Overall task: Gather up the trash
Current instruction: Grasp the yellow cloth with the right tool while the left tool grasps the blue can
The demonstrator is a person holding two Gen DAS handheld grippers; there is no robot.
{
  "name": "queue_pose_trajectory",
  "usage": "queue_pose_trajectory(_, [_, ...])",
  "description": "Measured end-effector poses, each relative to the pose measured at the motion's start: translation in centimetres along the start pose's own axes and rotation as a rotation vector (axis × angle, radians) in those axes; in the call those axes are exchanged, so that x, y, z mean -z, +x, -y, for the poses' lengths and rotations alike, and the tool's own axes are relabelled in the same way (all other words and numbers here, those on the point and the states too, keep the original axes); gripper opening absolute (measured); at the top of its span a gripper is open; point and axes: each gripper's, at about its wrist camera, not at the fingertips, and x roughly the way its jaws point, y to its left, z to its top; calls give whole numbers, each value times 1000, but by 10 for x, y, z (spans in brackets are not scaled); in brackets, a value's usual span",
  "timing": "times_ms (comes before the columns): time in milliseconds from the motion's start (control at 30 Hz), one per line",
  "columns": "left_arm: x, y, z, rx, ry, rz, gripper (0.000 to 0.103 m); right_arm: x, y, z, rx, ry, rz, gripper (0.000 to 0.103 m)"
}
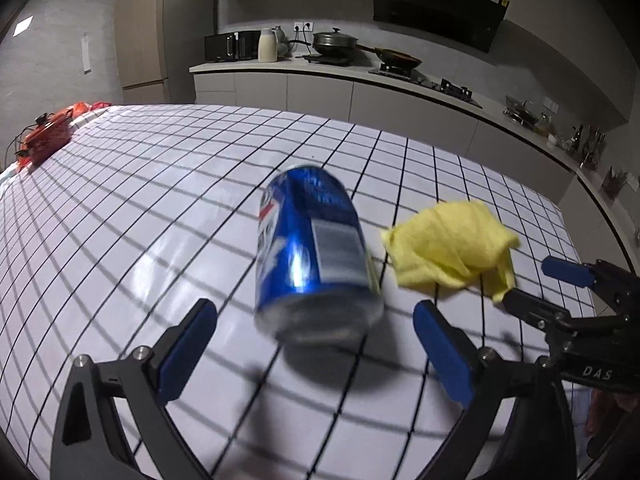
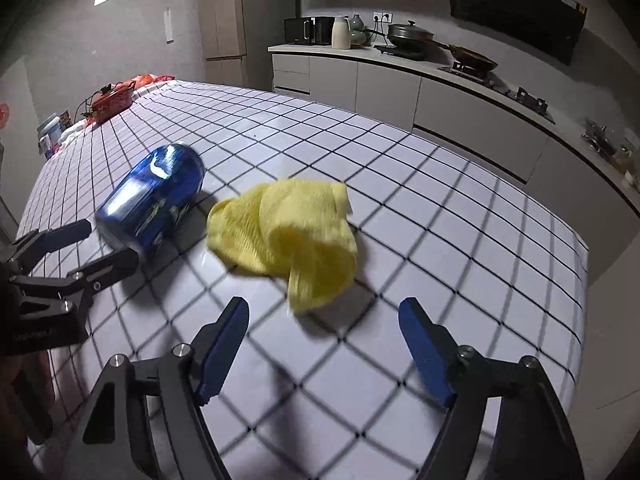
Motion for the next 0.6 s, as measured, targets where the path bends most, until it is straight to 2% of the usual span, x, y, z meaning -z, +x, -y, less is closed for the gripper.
queue_pose_trajectory(133, [-11, 16, -1, 21, -3, -23, 96, -17, 24, 1, -5, -5, -12, 76])
queue_pose_trajectory(233, [-16, 27, -5, 44, -16, -47, 90, -24, 40, 3, -19, -2, -31, 67])
queue_pose_trajectory(333, [-16, 32, -10, 61, -21, -61, 84, -27, 50, -1, -37, -10, -40, 58])
queue_pose_trajectory(433, [-14, 39, -12, 85, -28, -93, 72, -28, 51, -4, -55, -5, -34, 46])
queue_pose_trajectory(467, [-16, 38, -12, 84, -27, -83, 71, -29, 52, -6, -64, -6, -33, 36])
queue_pose_trajectory(500, [-17, 37, -13, 91, -29, -85, 71, -30, 52, -7, -70, -9, -31, 31])
queue_pose_trajectory(600, [-16, 33, -16, 100, -43, -77, 70, -30, 50, -11, -74, -16, -25, 22])
